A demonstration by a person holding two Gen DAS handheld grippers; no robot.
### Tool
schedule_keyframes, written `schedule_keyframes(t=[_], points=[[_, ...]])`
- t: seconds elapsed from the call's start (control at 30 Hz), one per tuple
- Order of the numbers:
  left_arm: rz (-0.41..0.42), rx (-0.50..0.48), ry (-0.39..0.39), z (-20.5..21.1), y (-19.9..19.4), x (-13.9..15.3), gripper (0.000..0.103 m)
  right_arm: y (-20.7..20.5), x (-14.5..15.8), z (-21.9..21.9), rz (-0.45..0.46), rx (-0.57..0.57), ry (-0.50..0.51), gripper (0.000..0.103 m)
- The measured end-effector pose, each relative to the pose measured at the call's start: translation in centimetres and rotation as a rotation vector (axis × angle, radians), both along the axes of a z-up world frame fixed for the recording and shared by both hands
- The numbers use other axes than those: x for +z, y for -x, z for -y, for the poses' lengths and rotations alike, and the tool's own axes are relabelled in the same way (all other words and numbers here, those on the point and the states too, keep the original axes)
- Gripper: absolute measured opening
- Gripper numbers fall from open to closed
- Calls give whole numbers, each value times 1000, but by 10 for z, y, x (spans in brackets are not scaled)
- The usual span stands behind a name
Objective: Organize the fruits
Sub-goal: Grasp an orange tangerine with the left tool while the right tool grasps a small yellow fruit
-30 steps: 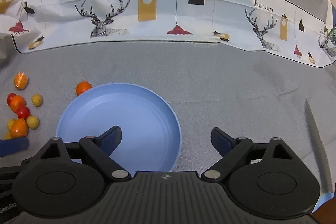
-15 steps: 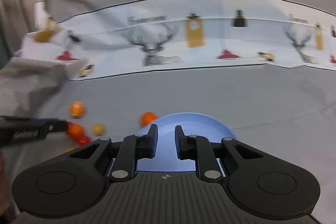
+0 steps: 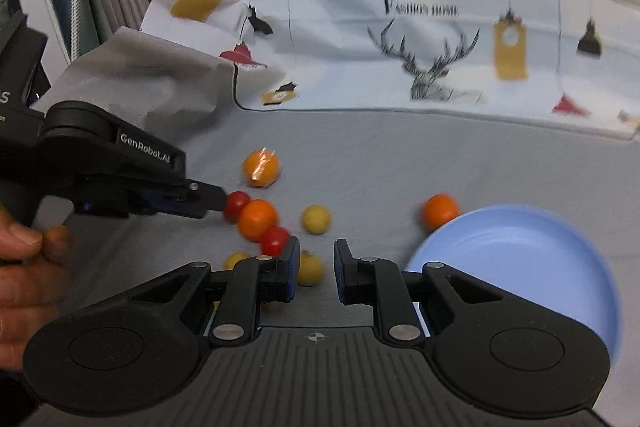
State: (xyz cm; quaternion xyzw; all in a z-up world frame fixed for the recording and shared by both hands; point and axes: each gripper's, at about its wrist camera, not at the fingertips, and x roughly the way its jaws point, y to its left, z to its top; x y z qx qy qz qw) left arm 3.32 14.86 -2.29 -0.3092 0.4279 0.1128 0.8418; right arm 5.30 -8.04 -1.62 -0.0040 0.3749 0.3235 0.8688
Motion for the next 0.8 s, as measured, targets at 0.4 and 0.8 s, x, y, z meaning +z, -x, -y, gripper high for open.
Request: schedule_keyframes(t=[0.4, 0.8], points=[[-52, 40, 84, -7, -17, -20, 56, -32, -35, -30, -130, -57, 29, 38], [-92, 18, 47, 2, -32, -34, 51, -37, -42, -38, -167, -26, 72, 27]])
